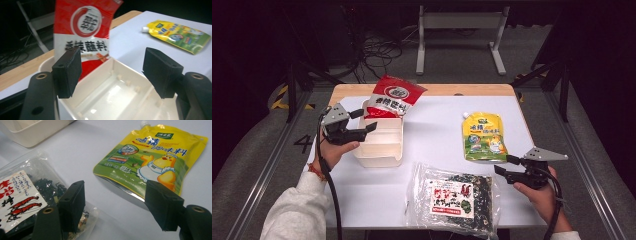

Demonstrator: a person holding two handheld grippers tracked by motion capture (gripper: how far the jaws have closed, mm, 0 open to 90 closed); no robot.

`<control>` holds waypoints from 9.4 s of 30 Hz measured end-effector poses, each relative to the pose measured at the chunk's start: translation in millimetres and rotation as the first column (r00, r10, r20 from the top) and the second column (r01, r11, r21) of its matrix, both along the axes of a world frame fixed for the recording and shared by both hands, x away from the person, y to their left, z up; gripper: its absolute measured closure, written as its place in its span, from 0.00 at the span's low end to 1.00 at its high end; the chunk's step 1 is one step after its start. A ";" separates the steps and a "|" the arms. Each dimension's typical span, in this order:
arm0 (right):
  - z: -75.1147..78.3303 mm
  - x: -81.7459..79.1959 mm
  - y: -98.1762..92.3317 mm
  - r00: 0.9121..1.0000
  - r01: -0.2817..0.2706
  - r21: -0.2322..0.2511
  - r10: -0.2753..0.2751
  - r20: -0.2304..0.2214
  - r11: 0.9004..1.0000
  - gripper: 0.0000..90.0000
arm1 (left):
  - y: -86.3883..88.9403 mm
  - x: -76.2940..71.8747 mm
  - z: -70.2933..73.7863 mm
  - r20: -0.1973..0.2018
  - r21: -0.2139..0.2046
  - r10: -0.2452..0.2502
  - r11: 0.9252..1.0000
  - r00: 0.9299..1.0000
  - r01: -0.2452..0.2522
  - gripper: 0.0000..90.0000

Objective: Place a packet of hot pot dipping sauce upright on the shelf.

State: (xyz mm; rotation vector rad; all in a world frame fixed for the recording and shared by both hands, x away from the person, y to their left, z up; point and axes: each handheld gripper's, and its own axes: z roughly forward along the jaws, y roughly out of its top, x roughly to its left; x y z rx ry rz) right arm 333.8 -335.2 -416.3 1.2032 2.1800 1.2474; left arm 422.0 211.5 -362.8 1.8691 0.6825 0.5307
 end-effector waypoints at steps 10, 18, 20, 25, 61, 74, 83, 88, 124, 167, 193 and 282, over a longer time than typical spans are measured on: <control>1.4 11.5 -4.6 1.000 0.024 -0.035 -0.023 0.009 0.999 0.37 | -7.6 -49.8 -11.3 0.010 0.031 -0.068 0.997 0.998 0.068 0.30; 0.4 22.5 -9.0 0.999 0.050 -0.027 -0.049 0.005 0.998 0.42 | -11.0 -84.3 -36.7 -0.037 0.072 -0.115 0.990 0.993 0.118 0.28; -0.2 25.3 -8.8 0.998 0.056 -0.030 -0.057 -0.002 0.998 0.43 | -11.4 -92.5 -44.5 -0.061 0.072 -0.132 0.988 0.989 0.136 0.28; -0.9 35.8 -7.9 0.997 0.070 -0.022 -0.070 -0.022 0.997 0.46 | -12.5 -114.5 -64.1 -0.082 0.110 -0.136 0.983 0.987 0.144 0.24; -27.4 96.0 3.8 0.967 0.114 -0.077 -0.129 -0.220 0.990 0.40 | -14.8 -135.3 -93.0 -0.158 0.140 -0.195 0.966 0.968 0.218 0.19; -28.0 90.2 0.0 0.966 0.102 -0.026 -0.105 -0.236 0.994 0.46 | -18.0 -133.7 -94.2 -0.172 0.141 -0.213 0.961 0.962 0.238 0.18; -25.0 79.7 18.9 0.968 0.051 -0.124 -0.079 -0.238 0.991 0.28 | -24.0 -136.4 -95.1 -0.207 0.123 -0.234 0.957 0.950 0.263 0.17; -16.0 65.3 11.4 0.976 0.059 -0.117 -0.082 -0.204 0.991 0.41 | -40.7 -147.0 -96.2 -0.252 0.125 -0.286 0.938 0.924 0.324 0.17; -24.2 -45.8 17.7 0.874 -0.360 -0.033 0.325 -0.361 0.932 0.80 | -99.8 -123.8 -102.4 -0.320 0.238 -0.296 0.894 0.900 0.379 0.60; -27.1 -58.6 34.8 0.892 -0.363 -0.031 0.338 -0.299 0.931 1.00 | -71.9 -150.7 -89.4 -0.327 0.145 -0.333 0.907 0.884 0.395 0.64; -34.9 -55.5 47.2 0.890 -0.347 0.022 0.337 -0.308 0.938 1.00 | -105.3 -119.5 -103.0 -0.426 -0.021 -0.376 0.913 0.823 0.407 0.46; -22.6 -60.9 53.0 0.971 -0.232 -0.052 0.228 -0.072 0.971 0.43 | -120.5 -74.4 -19.3 -0.065 -0.185 -0.361 0.920 0.930 0.344 0.86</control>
